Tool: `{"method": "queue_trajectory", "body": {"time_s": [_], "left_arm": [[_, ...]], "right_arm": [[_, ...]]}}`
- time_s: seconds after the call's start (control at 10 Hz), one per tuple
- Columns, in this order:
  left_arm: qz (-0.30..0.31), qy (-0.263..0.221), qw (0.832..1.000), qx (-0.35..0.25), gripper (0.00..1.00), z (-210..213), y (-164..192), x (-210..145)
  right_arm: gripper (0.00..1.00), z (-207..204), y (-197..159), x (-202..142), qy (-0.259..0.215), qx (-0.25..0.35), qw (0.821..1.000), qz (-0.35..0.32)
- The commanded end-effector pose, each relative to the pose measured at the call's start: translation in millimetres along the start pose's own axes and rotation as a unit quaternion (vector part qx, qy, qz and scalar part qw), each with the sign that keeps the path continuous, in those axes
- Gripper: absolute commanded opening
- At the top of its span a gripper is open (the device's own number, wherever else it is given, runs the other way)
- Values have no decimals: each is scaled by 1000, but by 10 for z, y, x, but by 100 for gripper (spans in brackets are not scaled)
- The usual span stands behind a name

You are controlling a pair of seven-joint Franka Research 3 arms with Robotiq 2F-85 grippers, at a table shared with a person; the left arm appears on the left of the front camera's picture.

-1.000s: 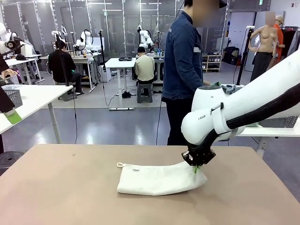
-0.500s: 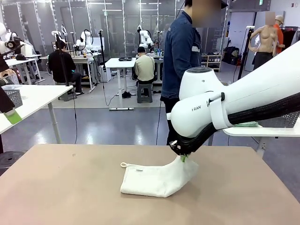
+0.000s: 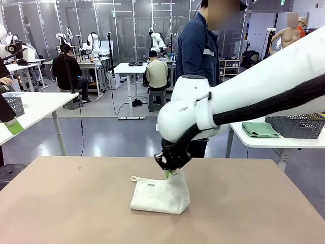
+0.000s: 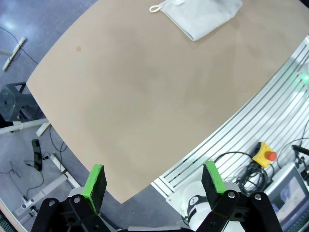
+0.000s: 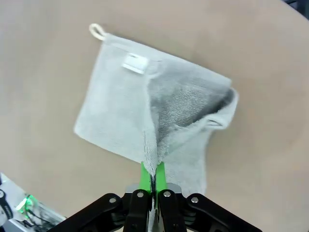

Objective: Fold the towels and place them in the basket.
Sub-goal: When a person lays out a Towel with hook on the table, fold it in half twice.

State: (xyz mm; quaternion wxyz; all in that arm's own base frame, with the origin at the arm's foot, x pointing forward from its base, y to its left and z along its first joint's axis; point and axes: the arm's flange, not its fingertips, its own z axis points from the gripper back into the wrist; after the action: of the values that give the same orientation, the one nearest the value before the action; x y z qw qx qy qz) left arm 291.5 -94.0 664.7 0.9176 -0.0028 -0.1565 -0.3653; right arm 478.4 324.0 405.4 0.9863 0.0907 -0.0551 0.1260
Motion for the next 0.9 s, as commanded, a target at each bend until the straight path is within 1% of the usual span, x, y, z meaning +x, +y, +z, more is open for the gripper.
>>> {"method": "queue_trajectory", "body": {"time_s": [0.0,0.2,0.3,0.5,0.8], "left_arm": [[-6,0,1000,1,100,-9,0,-4],[-6,0,1000,1,100,-9,0,-4],[-6,0,1000,1,100,-9,0,-4],[-6,0,1000,1,100,-9,0,-4],[-6,0,1000,1,100,-9,0,-4]], "right_arm": [[0,-203,228,229,18,30,999,-29],[0,-474,438,377,32,4,998,-47],[0,-551,490,421,40,6,998,-52],[0,-660,585,495,46,-1,997,-68],[0,-720,655,554,49,2,995,-81]]}}
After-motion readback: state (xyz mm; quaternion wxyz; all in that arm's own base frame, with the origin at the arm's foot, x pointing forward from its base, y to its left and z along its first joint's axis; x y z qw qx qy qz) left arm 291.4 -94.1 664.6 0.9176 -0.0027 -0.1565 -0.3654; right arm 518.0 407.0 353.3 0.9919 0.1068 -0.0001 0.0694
